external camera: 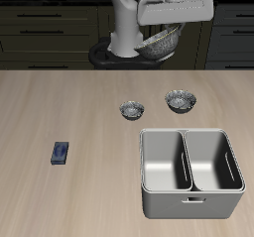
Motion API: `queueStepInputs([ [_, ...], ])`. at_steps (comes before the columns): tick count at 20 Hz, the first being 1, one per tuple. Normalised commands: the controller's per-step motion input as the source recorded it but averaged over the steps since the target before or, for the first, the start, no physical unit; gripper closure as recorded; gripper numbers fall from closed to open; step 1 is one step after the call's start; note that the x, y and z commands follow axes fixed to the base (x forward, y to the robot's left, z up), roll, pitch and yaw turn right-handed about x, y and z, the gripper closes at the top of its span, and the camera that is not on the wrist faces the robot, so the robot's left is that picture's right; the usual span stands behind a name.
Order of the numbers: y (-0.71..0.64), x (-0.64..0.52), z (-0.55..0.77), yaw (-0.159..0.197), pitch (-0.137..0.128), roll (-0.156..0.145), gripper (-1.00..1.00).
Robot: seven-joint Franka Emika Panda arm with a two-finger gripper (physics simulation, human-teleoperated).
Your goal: Place the largest bowl in the left side of the drainer
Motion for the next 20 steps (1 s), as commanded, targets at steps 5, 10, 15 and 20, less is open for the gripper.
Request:
queueStepInputs([
  [5, 0.15, 0.25, 0.08, -0.004, 0.001, -0.008, 1.00],
  [10, 0.00, 0.19, 0.06, -0.018, -0.002, -0.032, 1.00],
  [15, -0.01, 0.23, 0.10, -0.020, 0.004, -0.022, 1.00],
  [20, 0.03, 0.29, 0.18, -0.021, -0.001, -0.021, 1.00],
])
